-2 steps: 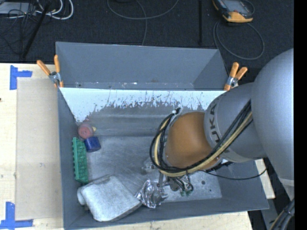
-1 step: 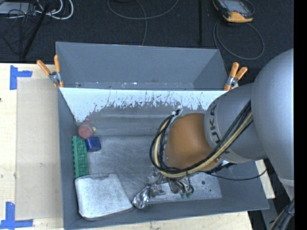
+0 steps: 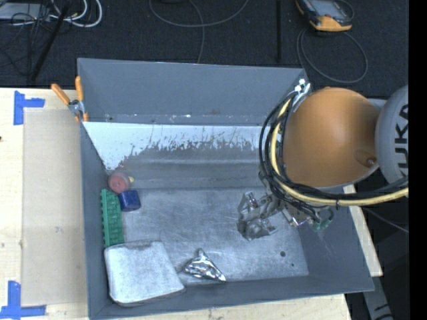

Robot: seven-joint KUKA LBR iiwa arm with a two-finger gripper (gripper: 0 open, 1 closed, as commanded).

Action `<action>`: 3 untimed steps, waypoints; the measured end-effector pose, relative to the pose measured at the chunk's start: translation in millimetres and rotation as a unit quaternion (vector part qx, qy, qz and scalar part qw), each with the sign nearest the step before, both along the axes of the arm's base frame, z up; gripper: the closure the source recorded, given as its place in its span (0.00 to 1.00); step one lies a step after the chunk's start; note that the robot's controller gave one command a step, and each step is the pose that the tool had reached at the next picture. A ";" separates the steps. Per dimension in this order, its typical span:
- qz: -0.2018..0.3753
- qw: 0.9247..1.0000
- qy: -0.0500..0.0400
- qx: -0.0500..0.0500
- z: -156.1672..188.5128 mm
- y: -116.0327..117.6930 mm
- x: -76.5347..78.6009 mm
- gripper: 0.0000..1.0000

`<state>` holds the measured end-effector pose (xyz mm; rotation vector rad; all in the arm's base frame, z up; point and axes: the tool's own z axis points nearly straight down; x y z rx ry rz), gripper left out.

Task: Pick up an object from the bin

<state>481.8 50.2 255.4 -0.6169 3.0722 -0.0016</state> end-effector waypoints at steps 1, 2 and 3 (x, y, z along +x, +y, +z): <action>-0.069 0.998 0.008 0.000 -136.3 13.5 21.9 1.00; -0.069 0.998 0.005 0.000 -132.3 13.6 23.3 0.00; -0.033 0.999 -0.010 0.003 -180.2 17.1 -4.4 0.00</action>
Offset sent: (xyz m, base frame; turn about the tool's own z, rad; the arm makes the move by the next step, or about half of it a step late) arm 0.0236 0.0132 -0.1314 0.1378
